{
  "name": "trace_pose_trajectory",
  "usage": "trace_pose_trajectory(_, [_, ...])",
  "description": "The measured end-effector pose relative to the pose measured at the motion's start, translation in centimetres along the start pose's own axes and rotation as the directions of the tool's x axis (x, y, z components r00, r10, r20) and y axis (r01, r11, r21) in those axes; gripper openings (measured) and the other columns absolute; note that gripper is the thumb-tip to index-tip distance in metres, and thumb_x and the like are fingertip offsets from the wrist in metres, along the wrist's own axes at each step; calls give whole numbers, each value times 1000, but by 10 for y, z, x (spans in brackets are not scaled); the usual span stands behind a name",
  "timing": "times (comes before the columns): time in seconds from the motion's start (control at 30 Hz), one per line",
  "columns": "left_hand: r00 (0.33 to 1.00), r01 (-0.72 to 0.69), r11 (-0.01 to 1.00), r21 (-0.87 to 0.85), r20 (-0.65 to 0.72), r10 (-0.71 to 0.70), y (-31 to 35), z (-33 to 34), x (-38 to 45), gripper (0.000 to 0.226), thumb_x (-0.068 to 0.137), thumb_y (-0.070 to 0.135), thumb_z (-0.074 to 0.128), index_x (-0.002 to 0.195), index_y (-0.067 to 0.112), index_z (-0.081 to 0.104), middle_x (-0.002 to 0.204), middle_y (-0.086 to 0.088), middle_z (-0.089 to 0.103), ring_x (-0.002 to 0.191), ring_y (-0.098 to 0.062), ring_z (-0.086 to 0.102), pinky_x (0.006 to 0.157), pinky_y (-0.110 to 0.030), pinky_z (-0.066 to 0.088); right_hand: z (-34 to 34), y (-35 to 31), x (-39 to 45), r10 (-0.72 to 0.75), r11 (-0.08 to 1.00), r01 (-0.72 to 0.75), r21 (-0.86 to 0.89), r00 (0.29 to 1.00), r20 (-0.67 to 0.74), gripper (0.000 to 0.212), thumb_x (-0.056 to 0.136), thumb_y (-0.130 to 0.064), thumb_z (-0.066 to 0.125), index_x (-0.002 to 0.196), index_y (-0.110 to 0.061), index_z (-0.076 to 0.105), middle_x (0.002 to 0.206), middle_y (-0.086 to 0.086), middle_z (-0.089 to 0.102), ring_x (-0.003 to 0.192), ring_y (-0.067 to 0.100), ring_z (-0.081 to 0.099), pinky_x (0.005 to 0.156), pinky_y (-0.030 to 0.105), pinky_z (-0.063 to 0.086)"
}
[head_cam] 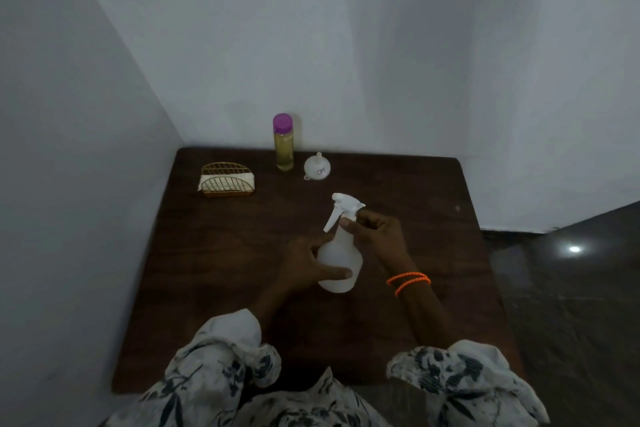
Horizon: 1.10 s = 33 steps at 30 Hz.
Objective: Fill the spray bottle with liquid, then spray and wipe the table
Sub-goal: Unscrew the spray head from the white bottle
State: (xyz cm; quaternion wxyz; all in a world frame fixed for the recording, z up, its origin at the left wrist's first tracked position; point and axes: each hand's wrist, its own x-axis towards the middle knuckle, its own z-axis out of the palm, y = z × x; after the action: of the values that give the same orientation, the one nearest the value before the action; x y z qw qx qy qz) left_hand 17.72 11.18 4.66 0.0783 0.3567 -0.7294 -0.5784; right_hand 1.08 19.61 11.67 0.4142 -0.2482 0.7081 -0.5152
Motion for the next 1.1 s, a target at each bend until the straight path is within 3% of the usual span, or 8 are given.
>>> trace_pose_trajectory(0.13, [1000,-28,999,-43,-2,28,3,-4,-4,82,57,55,96,129,29,70,120,13,75,110,-2,71,94,-38,62,0,-6,-3,-15,1000,14,22,999,31,29,88,-19,78,80,4,64,76,9,68,73,16,68,65,29,56])
trace_pose_trajectory(0.27, [998,-47,995,-85,25,49,4,-8,-8,65,63,49,97,121,30,74,117,11,77,108,-7,74,92,-43,62,1,-10,-3,-29,1000,29,5,995,96,32,92,-20,73,97,10,65,94,33,64,83,28,64,73,40,53])
trace_pose_trajectory(0.43, [997,-66,994,-89,45,70,3,-12,-12,63,68,47,94,125,37,69,120,14,75,110,-5,72,93,-42,62,-2,-17,-3,45,999,-47,5,974,223,16,99,-24,63,97,-10,71,89,9,65,79,18,61,70,29,51])
trace_pose_trajectory(0.6, [998,-56,997,-51,23,57,-3,-17,-12,74,65,51,93,131,36,66,122,16,74,111,-2,70,96,-40,61,18,-15,-2,-3,994,5,-107,1000,15,28,88,-32,78,94,-9,64,83,1,63,74,9,62,62,23,53])
trace_pose_trajectory(0.7, [997,-46,999,-10,54,46,-4,-19,-13,72,65,50,93,130,38,66,122,18,73,112,2,69,97,-39,60,28,-16,-5,-75,991,61,-123,990,-118,40,78,-27,88,107,-15,63,85,-5,63,69,-5,62,59,16,54])
trace_pose_trajectory(0.83, [998,-4,1000,5,67,4,-7,-21,-17,64,64,49,94,122,45,66,118,24,73,109,5,68,96,-37,61,23,-19,-5,-60,993,50,-107,994,-94,53,79,-16,85,125,-11,61,103,4,71,95,12,70,77,26,59])
trace_pose_trajectory(0.97, [999,22,1000,11,36,-22,-11,-21,-19,85,60,54,94,135,32,63,123,15,71,112,1,68,96,-36,61,24,-21,-6,-59,991,51,-124,996,-61,44,92,-5,67,135,-10,59,127,8,65,117,21,64,87,28,57])
trace_pose_trajectory(1.1, [997,30,996,79,66,-35,-4,-20,-18,96,57,63,91,141,32,57,122,20,67,115,-1,65,96,-31,59,38,-26,-11,-26,994,-3,-109,965,-263,52,90,-36,72,136,-18,55,128,6,59,116,23,61,90,37,55])
